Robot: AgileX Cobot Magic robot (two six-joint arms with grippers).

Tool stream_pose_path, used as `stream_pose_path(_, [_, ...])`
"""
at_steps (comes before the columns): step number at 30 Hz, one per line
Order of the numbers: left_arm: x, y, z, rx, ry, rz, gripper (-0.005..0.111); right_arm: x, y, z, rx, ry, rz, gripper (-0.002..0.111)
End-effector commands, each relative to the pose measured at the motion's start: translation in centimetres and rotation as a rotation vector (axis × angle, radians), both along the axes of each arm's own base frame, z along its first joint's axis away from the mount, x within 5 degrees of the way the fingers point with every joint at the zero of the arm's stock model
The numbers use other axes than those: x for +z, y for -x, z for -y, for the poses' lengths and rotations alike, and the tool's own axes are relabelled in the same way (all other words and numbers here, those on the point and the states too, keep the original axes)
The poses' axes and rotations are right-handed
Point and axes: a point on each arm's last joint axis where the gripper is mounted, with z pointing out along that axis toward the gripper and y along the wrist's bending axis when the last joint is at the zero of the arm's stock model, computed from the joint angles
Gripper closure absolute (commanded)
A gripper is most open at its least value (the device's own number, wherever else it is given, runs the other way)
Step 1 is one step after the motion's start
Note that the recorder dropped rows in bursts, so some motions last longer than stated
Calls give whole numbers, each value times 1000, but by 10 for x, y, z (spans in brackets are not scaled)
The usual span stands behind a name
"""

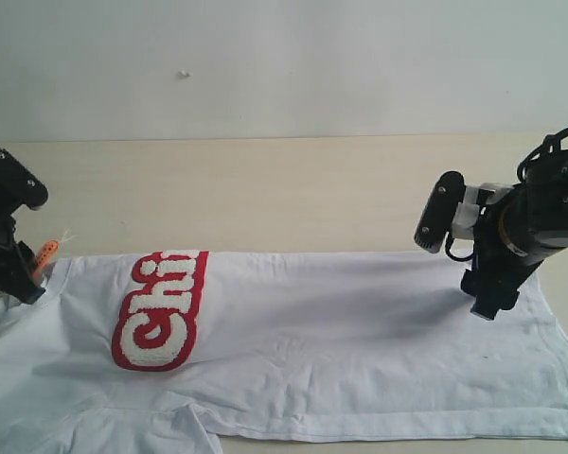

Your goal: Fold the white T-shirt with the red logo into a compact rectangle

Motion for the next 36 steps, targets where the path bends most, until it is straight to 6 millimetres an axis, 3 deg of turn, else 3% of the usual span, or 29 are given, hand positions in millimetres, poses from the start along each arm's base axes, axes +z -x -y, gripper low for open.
stream_pose_path(1, [40,-3,-13,170,101,126,63,9,-2,1,-93,-64,58,28])
stream_pose_path(3, [62,2,-27,311,168,185,63,18,-2,0,-146,-115,105,28])
stream_pose_path(4, [71,12,-37,439,208,192,63,25,-1,0,-219,-170,145,28])
stream_pose_path(6, [80,32,-46,531,212,181,63,35,0,0,-324,-266,206,28])
stream_pose_path(10, [99,75,-42,625,327,226,63,47,-2,-13,-335,-466,253,28])
stream_pose_path(14, [106,110,-40,693,375,221,63,49,-3,-17,-341,-527,259,28])
stream_pose_path(21, [89,157,-27,732,489,46,63,48,-2,-17,-407,-563,255,28])
stream_pose_path(27, [69,179,-15,751,564,-136,63,50,7,-10,-501,-513,209,31])
stream_pose_path(31, [57,189,-4,728,642,-246,63,57,13,-15,-487,-563,167,33])
stream_pose_path(36, [57,190,3,729,722,-286,63,61,19,-21,-449,-594,102,33])
